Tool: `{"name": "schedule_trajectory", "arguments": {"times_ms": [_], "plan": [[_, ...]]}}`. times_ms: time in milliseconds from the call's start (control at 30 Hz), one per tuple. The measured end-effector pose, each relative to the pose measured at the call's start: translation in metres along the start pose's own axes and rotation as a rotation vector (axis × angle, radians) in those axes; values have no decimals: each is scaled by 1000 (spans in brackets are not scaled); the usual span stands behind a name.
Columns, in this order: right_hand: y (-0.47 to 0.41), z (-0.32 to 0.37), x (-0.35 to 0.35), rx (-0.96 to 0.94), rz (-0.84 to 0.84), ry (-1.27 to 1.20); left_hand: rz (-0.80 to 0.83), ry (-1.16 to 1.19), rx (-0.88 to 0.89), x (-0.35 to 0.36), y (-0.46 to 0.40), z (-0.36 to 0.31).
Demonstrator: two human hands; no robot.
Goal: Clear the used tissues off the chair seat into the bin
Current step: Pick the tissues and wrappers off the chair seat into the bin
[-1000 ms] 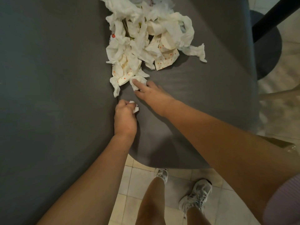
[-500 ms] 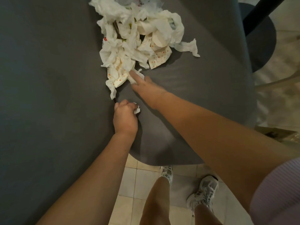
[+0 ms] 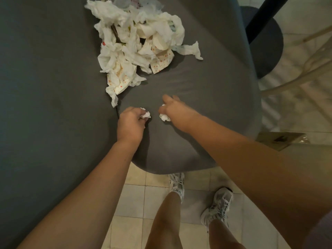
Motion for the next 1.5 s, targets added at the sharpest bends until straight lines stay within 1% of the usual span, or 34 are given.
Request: {"name": "schedule_trajectory", "arguments": {"times_ms": [100,200,367,533,633,700,767,900,1000,1067,1100,1200,1267,1367,1500], "plan": [[43,-19,-12,48,-115,-154,-26,60,198,-9,16,-36],[93,-43,-24,109,-261,-287,-6,90,328,-10,38,-72],[177,-80,-39,209,-394,-376,41,159,511,-13,79,-148],[262,-111,-57,286,-558,-463,-1,210,691,-18,119,-235],[325,-138,-65,352,-707,-522,47,230,777,-6,146,-287],[369,-158,-63,404,-815,-542,89,221,875,8,170,-324],[410,-179,-56,471,-887,-537,120,209,979,22,198,-360],[481,-219,-34,616,-1017,-517,102,151,1229,47,252,-426],[521,-239,-14,719,-1074,-507,81,123,1346,71,279,-463],[536,-251,-3,793,-1057,-556,126,116,1377,87,294,-480],[541,-256,4,824,-1023,-602,171,111,1368,96,298,-487],[547,-259,14,845,-964,-630,353,61,1278,128,302,-493],[552,-258,15,857,-961,-612,423,3,1227,144,300,-489],[552,-256,14,855,-930,-590,366,-62,1222,146,293,-478],[535,-250,5,813,-894,-546,262,-100,1196,126,280,-457]]}}
Point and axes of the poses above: each hand's wrist, its own y-axis away from the middle knuckle, its own x-axis out of the palm, z = x × y, the point moved 10 cm from there along -y, towards the middle knuckle, and after that the axes turned 13 degrees about -y, right-handed, at the moved point
